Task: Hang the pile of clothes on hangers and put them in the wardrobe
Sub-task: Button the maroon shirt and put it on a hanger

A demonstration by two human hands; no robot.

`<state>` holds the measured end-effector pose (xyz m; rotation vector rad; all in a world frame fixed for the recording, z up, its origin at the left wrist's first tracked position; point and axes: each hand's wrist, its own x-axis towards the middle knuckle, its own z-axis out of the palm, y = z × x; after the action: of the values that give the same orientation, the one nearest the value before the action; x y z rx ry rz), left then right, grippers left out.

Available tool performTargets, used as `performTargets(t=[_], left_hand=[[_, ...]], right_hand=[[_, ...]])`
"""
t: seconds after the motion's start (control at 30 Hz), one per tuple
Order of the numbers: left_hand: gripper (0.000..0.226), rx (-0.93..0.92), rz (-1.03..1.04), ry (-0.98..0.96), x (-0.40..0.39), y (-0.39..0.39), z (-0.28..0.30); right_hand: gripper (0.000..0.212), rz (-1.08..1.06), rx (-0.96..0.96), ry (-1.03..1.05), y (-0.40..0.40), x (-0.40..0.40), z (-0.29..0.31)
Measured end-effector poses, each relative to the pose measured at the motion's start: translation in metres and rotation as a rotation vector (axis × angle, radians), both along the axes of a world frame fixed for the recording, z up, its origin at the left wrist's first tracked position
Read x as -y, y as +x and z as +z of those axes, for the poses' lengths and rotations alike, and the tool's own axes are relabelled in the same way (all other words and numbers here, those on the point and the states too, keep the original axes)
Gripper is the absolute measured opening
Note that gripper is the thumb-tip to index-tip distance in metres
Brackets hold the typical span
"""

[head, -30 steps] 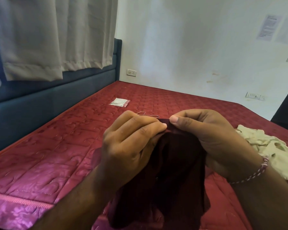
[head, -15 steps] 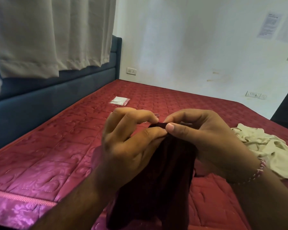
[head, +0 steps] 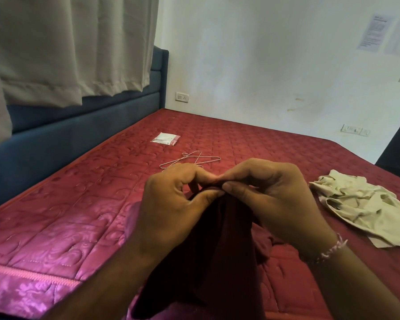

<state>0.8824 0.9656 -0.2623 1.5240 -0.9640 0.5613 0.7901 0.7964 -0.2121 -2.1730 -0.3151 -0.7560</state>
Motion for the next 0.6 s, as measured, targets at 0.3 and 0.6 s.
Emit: performTargets(t=[0.3, 0.6], left_hand=[[0.01, -0.161, -0.072, -0.056, 0.004, -0.006, -0.006], [0.002, 0.037, 0.039, 0.026, -0.001, -0.005, -0.01]], right_hand=[[0.009, -0.031, 0.31, -0.24, 0.0, -0.01, -0.018], [0.01, -0.198, 0.43, -0.41, -0.002, -0.011, -0.032]])
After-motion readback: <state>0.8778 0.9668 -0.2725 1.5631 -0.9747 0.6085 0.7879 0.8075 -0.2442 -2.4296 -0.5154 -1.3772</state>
